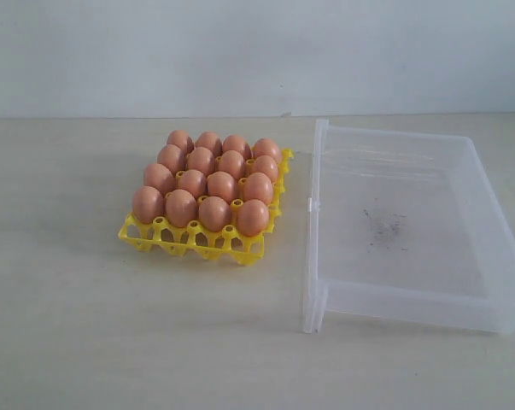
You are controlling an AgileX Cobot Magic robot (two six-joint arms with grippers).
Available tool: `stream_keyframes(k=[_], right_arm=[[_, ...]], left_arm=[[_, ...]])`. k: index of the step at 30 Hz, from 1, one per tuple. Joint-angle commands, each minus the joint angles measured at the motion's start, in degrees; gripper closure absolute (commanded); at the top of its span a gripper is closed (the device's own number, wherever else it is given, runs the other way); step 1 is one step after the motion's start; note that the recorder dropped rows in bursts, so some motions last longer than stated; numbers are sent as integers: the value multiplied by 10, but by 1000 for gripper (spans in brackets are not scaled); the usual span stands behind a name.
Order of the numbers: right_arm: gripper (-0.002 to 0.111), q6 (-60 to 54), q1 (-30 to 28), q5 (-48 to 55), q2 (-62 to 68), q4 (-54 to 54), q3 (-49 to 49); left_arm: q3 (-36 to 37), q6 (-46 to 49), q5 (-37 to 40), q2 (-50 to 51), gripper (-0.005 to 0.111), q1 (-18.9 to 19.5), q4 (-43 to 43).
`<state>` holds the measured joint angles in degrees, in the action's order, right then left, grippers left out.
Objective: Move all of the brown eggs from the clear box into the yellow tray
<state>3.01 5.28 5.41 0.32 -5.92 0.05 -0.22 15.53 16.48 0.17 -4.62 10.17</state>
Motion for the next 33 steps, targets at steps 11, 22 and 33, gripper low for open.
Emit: stream_keyframes(k=[11, 22, 33], right_arm=[[107, -4, -1, -4, -3, 0, 0], [107, -4, -1, -4, -3, 0, 0], [107, -4, -1, -4, -3, 0, 0]], left_arm=[[2, 0, -2, -2, 103, 61, -1], [2, 0, -2, -2, 103, 61, -1], [2, 0, -2, -2, 103, 61, -1]])
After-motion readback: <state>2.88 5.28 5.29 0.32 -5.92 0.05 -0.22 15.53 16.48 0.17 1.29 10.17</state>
